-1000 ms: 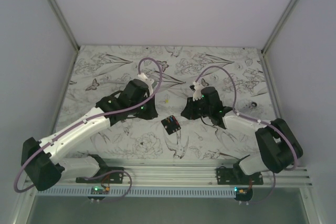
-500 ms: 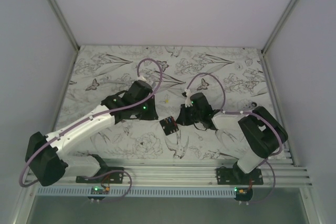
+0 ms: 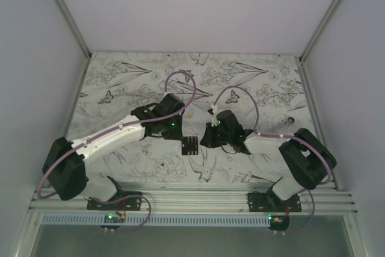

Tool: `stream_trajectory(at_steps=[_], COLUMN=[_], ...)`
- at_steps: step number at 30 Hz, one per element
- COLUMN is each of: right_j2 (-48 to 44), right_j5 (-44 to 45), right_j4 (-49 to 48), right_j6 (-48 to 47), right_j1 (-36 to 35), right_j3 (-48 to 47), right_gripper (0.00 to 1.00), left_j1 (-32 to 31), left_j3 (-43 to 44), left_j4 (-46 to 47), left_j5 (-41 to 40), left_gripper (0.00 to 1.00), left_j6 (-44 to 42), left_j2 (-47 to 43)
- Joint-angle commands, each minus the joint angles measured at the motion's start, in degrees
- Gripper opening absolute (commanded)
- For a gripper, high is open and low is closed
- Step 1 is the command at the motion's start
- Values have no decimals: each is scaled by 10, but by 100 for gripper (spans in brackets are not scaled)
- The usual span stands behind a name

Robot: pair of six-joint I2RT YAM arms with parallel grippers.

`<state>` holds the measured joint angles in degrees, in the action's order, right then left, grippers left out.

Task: Snap on the fuse box
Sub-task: Adjust the fuse box base at the center of the board, then install the fuse at the fuse box base.

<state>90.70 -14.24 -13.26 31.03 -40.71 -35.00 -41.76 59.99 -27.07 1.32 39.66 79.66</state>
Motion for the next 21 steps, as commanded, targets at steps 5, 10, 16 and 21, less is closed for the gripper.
stream_trajectory(at_steps=[5, 10, 16, 21], right_j2=[-121, -209, -294, -336], right_j5=[136, 220, 300, 374], right_j4=[112, 172, 221, 224], right_j6=[-58, -73, -93, -78], right_j1=[18, 38, 47, 51], right_j3=[-12, 7, 24, 48], right_gripper=[30, 53, 82, 100], left_j1=[-40, -62, -84, -93], left_j3=[53, 82, 140, 164], left_j4=[-42, -62, -109, -137], left_j5=[-28, -56, -95, -127], left_gripper=[0, 0, 0, 0], left_j6=[19, 44, 75, 117], left_j2=[75, 120, 189, 226])
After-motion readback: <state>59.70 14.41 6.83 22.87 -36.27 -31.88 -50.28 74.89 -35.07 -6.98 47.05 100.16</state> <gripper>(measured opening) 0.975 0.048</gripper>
